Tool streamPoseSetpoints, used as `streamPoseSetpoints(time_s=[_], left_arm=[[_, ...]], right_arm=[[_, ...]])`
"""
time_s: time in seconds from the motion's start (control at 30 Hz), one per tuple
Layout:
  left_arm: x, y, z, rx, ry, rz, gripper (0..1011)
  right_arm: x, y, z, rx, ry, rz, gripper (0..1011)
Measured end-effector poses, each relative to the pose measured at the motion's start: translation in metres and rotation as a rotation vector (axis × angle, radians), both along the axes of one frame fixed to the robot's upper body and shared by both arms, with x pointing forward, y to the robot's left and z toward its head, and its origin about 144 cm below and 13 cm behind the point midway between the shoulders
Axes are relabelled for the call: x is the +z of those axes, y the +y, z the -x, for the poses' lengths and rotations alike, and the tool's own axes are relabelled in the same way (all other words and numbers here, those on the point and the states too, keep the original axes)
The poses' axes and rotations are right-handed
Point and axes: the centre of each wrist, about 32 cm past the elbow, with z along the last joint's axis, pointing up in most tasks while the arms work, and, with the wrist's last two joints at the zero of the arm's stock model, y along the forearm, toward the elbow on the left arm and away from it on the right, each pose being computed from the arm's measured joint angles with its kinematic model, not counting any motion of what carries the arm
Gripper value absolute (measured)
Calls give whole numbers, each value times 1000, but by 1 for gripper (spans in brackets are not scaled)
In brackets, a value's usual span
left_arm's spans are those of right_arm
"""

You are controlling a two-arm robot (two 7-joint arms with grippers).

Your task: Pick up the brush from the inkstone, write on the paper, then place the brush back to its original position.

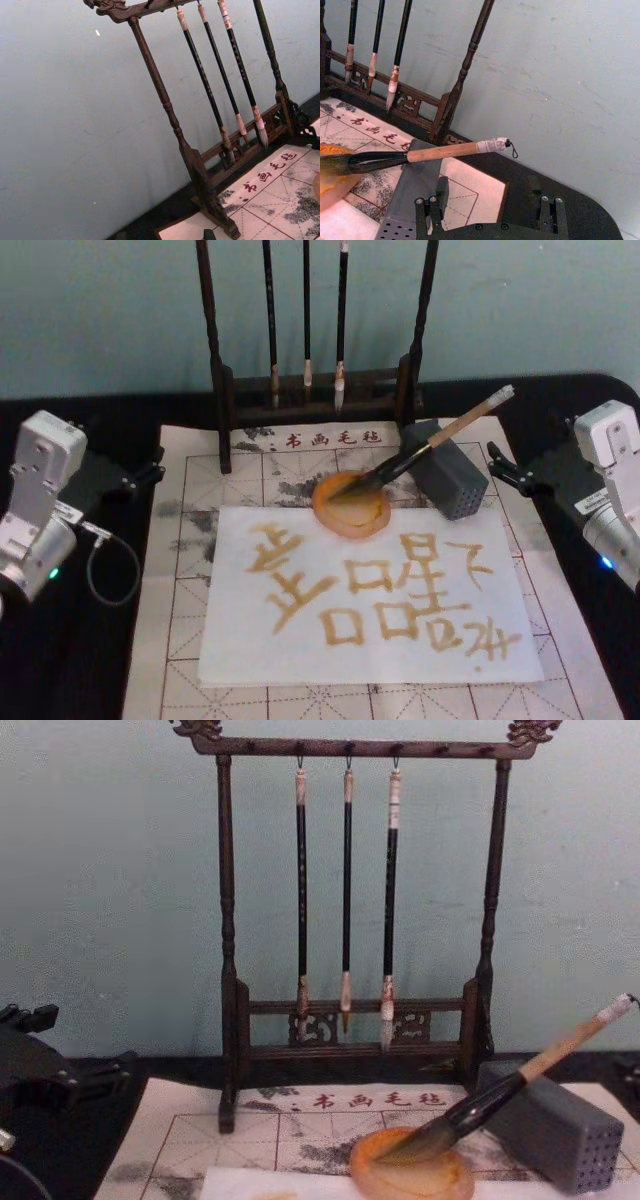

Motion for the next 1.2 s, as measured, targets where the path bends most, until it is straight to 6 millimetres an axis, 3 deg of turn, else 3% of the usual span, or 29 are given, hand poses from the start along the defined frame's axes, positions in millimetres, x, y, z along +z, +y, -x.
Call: streamPoseSetpoints(time_s=[1.2], left_arm=[[0, 0, 0, 0, 0, 0, 1001]], right_arm=[[0, 0, 0, 0, 0, 0, 1000]])
